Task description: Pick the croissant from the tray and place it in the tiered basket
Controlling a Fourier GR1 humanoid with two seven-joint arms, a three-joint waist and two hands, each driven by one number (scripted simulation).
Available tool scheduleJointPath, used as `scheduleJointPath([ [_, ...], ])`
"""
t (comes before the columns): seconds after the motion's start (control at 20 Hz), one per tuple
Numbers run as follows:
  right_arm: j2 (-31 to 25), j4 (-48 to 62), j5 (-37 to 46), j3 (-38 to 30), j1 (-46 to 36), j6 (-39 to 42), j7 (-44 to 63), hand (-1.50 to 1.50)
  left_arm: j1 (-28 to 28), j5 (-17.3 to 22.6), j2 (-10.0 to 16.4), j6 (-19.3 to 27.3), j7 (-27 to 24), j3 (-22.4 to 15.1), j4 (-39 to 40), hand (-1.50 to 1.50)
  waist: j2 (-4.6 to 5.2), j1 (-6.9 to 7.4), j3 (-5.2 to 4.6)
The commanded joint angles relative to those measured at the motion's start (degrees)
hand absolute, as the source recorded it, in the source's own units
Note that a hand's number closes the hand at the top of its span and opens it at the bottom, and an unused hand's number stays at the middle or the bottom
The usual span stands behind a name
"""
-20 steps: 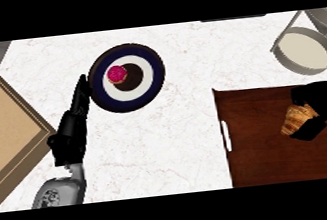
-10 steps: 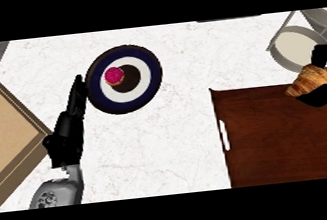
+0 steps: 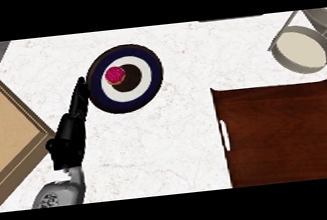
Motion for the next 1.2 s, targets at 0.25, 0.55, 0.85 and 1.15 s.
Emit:
scheduleJointPath([
  [0.25, 2.72, 9.29, -9.4, -9.97, -12.9, 2.38, 4.73, 1.5, -1.28, 2.32, 1.22, -2.6, 0.66, 1.71, 0.21, 0.0, 0.31, 0.89, 0.05],
  [0.55, -0.21, 21.39, -6.27, -5.71, -15.02, -8.01, 1.7, 1.5, -1.1, 0.32, -1.12, -0.42, 3.8, -0.7, -2.92, 0.0, 0.33, 0.95, 0.07],
  [0.85, -4.84, 36.74, -1.53, -1.97, -21.49, -15.64, -2.25, 1.5, -3.93, 0.16, 0.53, -1.57, 5.59, 0.43, -2.83, 0.0, 0.47, 1.37, 0.08],
  [1.15, -11.02, 53.18, 1.84, -1.42, -26.62, -24.63, -10.42, 1.5, -4.81, 1.07, -0.21, -2.0, 1.3, 1.04, 2.36, 0.0, 0.77, 1.72, 0.08],
])
